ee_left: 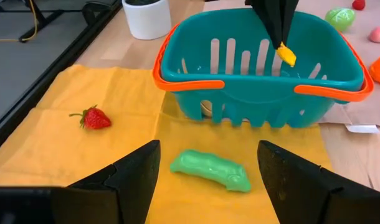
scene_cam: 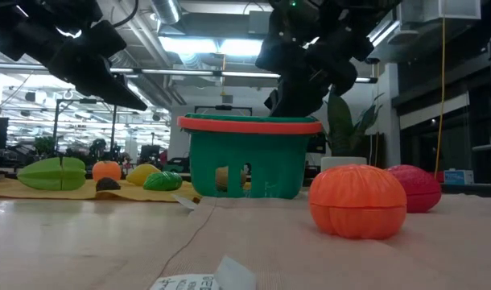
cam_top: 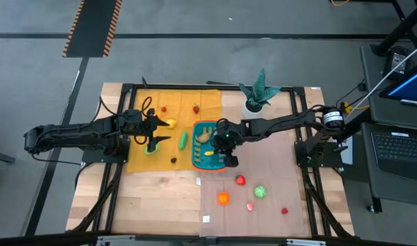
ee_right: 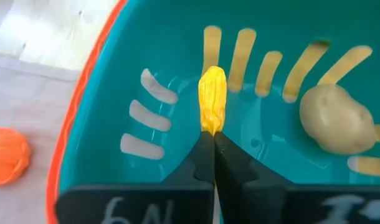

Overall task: Pick and placing Produce into tupperware
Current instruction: Put the corn into the basket, then put the bottom strawberry into the basket

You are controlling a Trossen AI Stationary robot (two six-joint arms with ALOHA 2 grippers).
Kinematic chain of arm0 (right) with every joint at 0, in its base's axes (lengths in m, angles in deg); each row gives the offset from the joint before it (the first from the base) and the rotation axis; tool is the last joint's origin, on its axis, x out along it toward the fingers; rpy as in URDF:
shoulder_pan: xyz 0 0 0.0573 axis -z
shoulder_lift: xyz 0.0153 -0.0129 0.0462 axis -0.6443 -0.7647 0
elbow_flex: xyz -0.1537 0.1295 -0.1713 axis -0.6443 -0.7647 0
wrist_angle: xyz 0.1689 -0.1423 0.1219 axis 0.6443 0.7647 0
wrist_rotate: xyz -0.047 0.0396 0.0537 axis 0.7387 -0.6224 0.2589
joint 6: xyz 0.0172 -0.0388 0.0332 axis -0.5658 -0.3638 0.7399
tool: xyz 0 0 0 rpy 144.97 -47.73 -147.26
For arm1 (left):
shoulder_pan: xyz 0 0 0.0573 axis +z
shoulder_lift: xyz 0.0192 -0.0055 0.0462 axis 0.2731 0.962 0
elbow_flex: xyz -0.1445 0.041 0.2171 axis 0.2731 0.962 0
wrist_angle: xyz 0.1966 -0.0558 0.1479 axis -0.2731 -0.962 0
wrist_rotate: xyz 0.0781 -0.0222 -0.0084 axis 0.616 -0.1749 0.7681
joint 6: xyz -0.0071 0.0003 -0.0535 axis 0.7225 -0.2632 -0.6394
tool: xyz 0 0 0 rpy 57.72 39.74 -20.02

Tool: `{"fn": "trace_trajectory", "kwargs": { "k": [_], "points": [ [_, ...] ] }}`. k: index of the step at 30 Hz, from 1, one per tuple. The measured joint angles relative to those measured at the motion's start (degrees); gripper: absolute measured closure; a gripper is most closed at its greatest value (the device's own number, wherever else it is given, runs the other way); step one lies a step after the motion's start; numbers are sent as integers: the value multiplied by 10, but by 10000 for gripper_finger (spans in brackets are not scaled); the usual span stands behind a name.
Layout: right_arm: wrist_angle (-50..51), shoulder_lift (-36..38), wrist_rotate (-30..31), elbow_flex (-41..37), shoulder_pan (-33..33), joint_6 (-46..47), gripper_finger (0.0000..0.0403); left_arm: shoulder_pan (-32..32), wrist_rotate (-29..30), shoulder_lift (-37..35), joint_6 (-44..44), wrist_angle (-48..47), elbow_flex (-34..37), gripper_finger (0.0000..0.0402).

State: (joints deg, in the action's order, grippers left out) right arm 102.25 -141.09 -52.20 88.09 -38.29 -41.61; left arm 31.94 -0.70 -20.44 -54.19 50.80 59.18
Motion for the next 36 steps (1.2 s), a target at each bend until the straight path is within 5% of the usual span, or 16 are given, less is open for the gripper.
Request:
{"fn": "trace_trajectory", "kwargs": {
  "k": [11,25,36],
  "points": [
    [-10,-14,1,0,0,0,398,0,0,0,0,0,0,140],
    [-51,-5,8,0,0,0,308,0,0,0,2,0,0,140],
    [28,82,15,0,11,30,282,0,1,0,3,1,0,140]
  ]
}}
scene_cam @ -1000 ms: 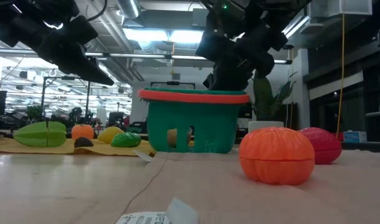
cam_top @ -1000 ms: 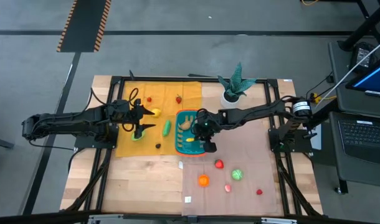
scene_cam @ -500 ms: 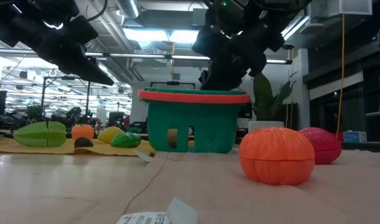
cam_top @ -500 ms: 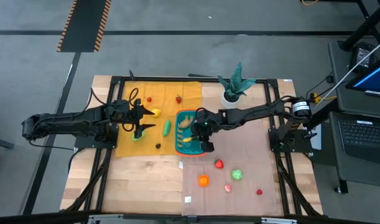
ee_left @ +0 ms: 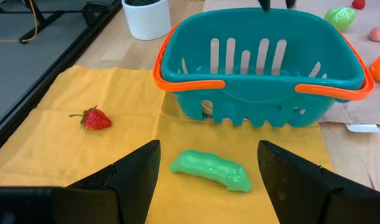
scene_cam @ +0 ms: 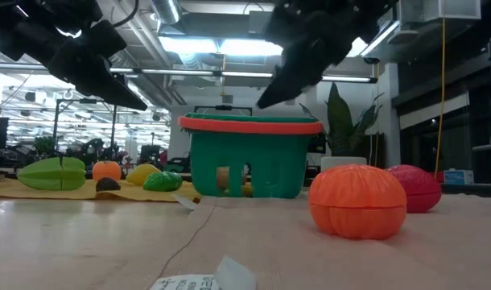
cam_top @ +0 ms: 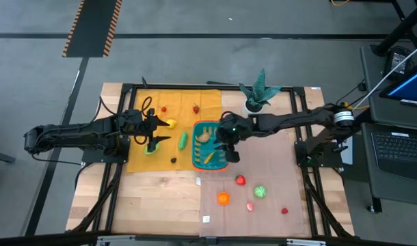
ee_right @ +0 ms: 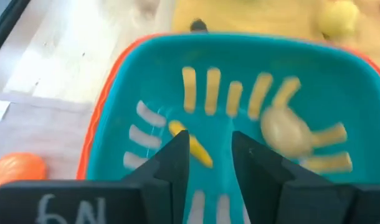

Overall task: Pick and placing Produce into tupperware
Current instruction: Put the bottom strawberry into the basket

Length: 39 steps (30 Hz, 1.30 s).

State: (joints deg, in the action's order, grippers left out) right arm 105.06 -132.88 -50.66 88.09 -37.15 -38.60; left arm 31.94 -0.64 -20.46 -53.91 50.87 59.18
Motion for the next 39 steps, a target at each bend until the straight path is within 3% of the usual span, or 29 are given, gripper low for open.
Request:
{"fn": "trace_trajectory", "kwargs": {
  "k": [5,16,19,23,32,39],
  "points": [
    [74,47,0,0,2,11,281,0,2,0,-4,3,0,140],
    [101,57,3,0,4,31,281,0,59,0,-4,4,0,140],
    [99,56,31,0,4,30,276,0,59,0,-4,4,0,140],
    [99,54,57,0,4,30,242,0,61,0,-4,4,0,140],
    [104,54,86,0,3,28,115,0,62,0,-19,4,0,140],
    [167,59,86,0,3,66,86,0,62,0,-20,15,0,140]
  ]
}}
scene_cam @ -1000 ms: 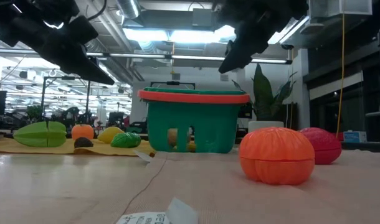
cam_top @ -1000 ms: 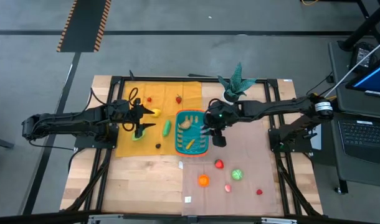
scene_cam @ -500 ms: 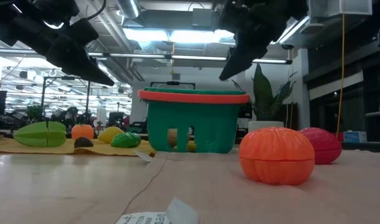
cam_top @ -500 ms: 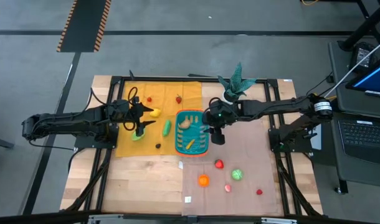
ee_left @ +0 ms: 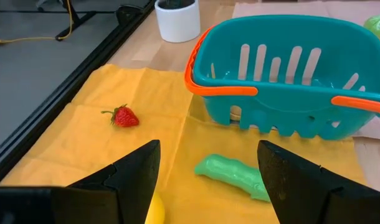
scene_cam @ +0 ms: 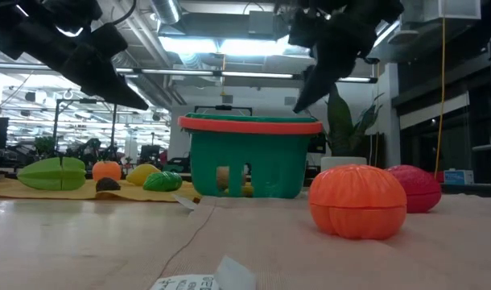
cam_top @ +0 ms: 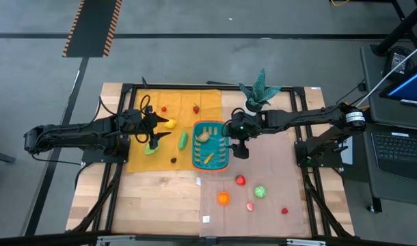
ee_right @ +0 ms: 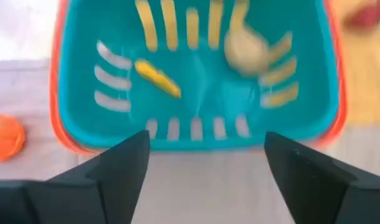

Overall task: Pick and placing Produce into tupperware
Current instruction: Put the bottom strawberry into the basket

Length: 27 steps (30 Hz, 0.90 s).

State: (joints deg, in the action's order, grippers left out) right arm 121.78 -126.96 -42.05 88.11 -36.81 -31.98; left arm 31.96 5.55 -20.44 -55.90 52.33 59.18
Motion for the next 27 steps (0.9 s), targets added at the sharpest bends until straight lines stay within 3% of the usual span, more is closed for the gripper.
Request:
{"fn": "trace_trajectory", "kwargs": {
  "k": [5,14,21,27],
  "points": [
    [80,0,-1,0,0,45,85,0,0,0,-7,2,0,140],
    [134,52,9,-6,-18,115,85,0,0,0,-35,3,0,140],
    [137,127,78,-67,-113,230,85,0,0,0,-44,3,0,140],
    [86,139,113,-114,-219,343,85,0,0,0,-44,3,0,140]
  ]
}}
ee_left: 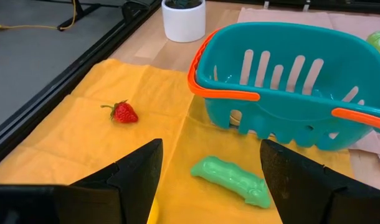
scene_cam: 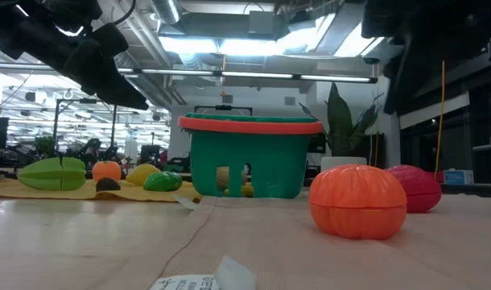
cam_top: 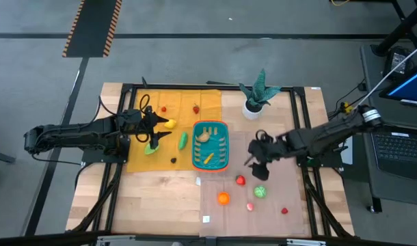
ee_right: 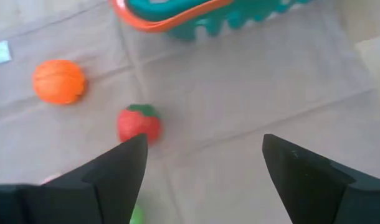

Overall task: Pick and placing Produce into tupperware
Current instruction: Put the bottom strawberry into the basket

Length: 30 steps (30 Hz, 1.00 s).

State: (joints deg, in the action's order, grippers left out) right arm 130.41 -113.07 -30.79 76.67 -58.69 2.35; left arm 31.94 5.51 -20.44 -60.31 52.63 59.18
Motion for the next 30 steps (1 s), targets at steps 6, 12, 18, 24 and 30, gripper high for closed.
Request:
{"fn": "trace_trajectory", "kwargs": {
  "k": [6,12,18,24,30],
  "points": [
    [-10,-16,59,-2,-70,83,85,0,0,0,-1,0,0,140],
    [-43,-57,62,-3,-107,134,85,0,0,0,-12,0,0,140],
    [-50,-101,62,5,-127,178,85,0,0,0,-12,0,0,140],
    [-49,-138,82,48,-138,191,85,0,0,0,-11,0,0,140],
    [-47,-176,107,86,-146,211,85,0,0,0,-10,-1,0,140]
  ]
}}
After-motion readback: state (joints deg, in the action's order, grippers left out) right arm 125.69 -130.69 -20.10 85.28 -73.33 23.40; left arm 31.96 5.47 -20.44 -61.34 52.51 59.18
